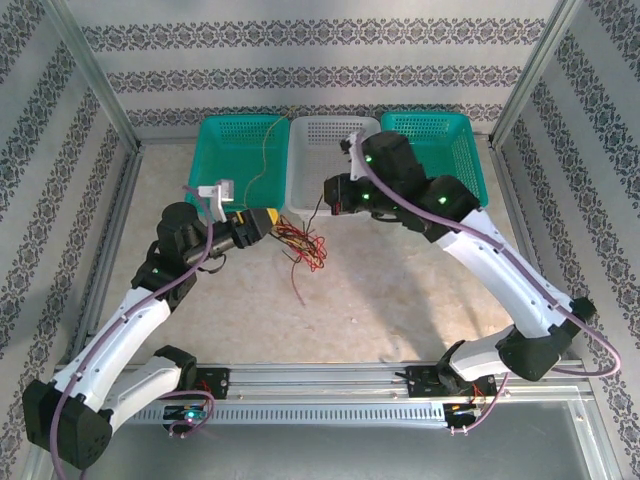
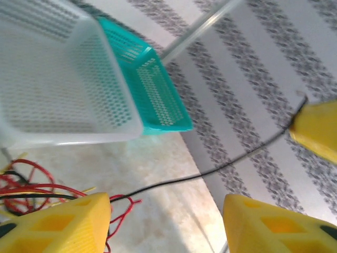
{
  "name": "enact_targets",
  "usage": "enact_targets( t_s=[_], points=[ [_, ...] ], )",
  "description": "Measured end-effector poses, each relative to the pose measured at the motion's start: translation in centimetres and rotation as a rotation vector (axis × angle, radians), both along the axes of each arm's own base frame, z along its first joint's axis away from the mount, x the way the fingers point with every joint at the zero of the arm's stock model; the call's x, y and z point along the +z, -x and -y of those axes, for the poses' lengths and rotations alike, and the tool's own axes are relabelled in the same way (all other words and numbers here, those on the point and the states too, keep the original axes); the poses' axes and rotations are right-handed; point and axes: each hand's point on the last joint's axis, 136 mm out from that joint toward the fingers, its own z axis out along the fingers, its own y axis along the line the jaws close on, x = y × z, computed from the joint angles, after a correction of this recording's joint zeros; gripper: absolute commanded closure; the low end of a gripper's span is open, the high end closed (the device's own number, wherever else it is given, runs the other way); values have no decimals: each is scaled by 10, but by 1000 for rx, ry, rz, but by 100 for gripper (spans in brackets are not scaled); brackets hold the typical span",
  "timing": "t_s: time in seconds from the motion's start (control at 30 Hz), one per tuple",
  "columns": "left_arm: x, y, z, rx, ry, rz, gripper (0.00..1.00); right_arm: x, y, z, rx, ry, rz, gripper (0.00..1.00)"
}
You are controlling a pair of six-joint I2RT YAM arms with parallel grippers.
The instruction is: Untangle the cables
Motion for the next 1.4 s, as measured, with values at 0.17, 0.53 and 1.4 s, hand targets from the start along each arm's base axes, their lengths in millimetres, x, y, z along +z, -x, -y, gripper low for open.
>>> enact_targets(
  t_s=[0.17, 0.53, 1.4],
  points=[
    [15, 4, 37, -124, 11, 51, 24, 21, -7, 1, 9, -98, -15, 100],
    [18, -1, 87, -238, -83, 146, 39, 78, 5, -14, 99, -263, 24, 100],
    [119, -48, 58, -47, 130, 135, 100, -26, 7, 18, 31, -237, -99, 23]
  ],
)
